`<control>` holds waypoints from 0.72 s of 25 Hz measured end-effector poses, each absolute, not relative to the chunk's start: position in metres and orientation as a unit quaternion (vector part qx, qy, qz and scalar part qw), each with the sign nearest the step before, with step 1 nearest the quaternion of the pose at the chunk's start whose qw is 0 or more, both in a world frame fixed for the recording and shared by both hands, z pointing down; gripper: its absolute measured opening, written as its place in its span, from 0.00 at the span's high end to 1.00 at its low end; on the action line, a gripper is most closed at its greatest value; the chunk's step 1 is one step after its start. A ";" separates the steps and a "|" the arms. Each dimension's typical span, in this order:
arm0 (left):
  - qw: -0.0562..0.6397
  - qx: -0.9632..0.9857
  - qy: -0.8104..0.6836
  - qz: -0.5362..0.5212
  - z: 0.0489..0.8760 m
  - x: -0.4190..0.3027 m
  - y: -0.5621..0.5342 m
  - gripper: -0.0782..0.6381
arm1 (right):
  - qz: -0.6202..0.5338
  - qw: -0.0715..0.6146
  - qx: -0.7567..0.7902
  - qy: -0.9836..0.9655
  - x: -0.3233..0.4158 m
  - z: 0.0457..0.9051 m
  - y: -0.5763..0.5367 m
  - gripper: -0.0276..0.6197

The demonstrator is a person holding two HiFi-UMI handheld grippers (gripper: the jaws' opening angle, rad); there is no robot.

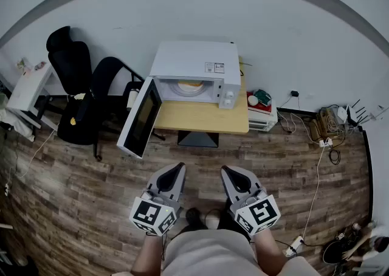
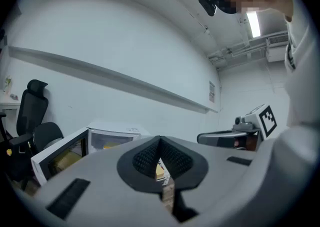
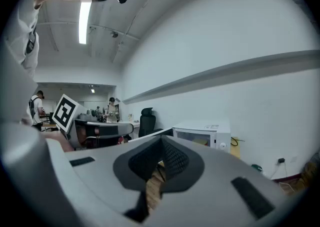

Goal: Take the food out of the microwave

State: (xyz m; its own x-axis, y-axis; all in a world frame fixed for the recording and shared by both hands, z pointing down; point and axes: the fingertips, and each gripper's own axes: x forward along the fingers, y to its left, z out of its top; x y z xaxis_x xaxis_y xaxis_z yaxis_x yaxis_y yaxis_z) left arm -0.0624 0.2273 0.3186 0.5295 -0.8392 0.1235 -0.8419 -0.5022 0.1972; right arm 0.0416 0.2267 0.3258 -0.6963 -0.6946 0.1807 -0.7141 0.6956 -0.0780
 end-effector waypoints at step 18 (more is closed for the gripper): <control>0.115 0.869 -0.482 0.021 0.331 -0.079 0.227 0.88 | 0.075 0.063 0.406 -0.909 0.046 0.321 0.226 0.96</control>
